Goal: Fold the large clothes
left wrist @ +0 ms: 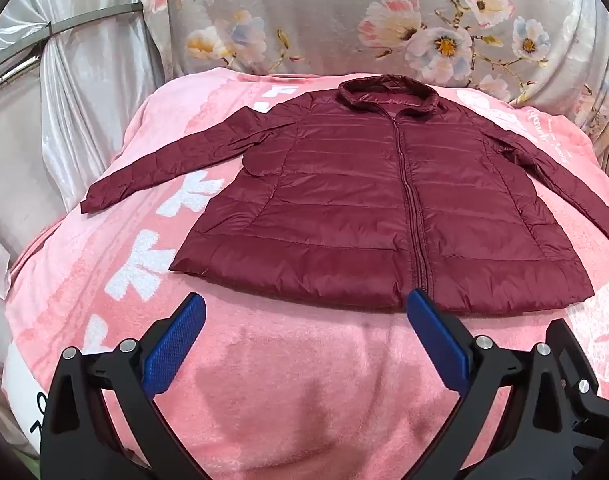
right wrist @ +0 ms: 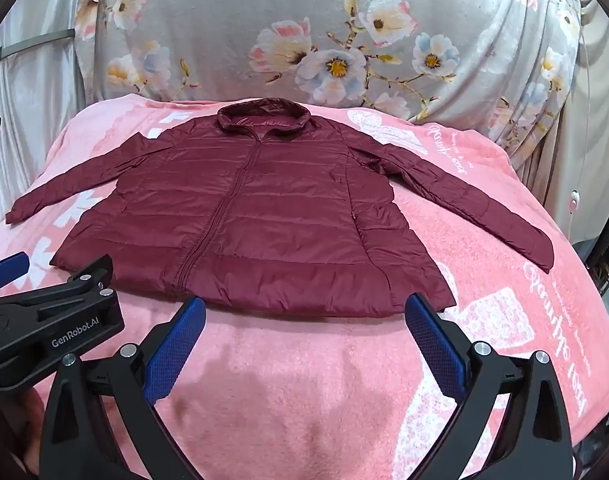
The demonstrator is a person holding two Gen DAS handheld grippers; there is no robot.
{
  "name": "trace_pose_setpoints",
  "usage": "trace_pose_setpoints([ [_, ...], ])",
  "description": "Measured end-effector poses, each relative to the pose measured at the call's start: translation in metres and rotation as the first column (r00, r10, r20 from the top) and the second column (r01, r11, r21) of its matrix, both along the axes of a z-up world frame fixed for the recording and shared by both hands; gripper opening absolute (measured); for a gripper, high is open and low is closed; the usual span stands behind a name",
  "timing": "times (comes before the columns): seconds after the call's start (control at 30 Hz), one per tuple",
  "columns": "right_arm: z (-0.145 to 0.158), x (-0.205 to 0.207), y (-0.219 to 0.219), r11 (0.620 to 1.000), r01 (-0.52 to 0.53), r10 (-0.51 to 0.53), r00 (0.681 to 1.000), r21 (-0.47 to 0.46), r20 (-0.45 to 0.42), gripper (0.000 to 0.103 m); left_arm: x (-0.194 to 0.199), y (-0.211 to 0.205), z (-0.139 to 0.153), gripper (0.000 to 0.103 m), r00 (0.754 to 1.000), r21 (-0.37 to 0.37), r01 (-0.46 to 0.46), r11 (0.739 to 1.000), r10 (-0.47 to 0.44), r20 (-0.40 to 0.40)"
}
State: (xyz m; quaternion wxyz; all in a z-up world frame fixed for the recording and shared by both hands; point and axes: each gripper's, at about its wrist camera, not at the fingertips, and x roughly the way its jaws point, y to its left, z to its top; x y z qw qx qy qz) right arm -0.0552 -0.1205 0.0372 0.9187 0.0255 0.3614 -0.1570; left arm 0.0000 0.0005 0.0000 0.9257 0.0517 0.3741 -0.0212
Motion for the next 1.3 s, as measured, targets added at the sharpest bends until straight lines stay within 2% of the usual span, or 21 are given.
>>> trace_pose_setpoints([
  [0.73,0.0046,-0.0001,-0.0006,1.000,0.005,-0.005,1.000,0.005,0.006,0.098,-0.0041,-0.0015,-0.0002,0.098,1.000,0.023,0.001,1.000,-0.001,0.007],
  [1.3,-0.0034,-0.0022,-0.0011,1.000,0.005,-0.005,1.000,0.010,0.004,0.098,-0.0033,0.0018,-0.0037,0.098,1.000,0.028,0.002,1.000,-0.002,0.006],
])
